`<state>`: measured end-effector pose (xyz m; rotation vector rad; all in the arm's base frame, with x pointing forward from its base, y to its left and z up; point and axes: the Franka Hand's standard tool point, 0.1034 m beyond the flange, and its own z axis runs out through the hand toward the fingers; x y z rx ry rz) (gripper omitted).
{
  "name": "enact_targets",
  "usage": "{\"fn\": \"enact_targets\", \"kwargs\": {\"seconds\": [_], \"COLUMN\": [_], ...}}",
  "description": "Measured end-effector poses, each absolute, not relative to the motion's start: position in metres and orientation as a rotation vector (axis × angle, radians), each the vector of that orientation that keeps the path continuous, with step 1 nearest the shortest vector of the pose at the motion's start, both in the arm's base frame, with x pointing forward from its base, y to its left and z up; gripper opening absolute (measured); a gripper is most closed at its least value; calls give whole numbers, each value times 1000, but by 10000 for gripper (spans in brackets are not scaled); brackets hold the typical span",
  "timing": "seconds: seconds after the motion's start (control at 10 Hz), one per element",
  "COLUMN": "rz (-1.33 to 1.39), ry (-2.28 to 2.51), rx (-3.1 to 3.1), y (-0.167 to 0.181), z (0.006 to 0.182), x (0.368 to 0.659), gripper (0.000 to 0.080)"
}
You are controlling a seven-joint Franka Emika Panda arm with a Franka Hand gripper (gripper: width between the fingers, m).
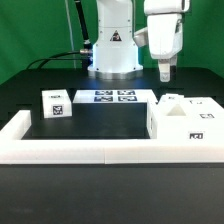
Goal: Assemble cabinet
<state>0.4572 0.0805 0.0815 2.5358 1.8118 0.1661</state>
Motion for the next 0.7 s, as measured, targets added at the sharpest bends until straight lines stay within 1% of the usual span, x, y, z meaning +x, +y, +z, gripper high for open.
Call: {"fn": "enact_targets", "kwargs": {"seconds": [0.2, 0.3, 0.6, 0.7], "rz": [162, 168, 225, 209], "ry": [1813, 1814, 1826, 1830], "rx": [2538, 2541, 2555, 2568], "y": [81, 82, 90, 90], "z": [80, 77, 55, 48], "x": [456, 454, 414, 409], "gripper": [797, 797, 797, 797]}}
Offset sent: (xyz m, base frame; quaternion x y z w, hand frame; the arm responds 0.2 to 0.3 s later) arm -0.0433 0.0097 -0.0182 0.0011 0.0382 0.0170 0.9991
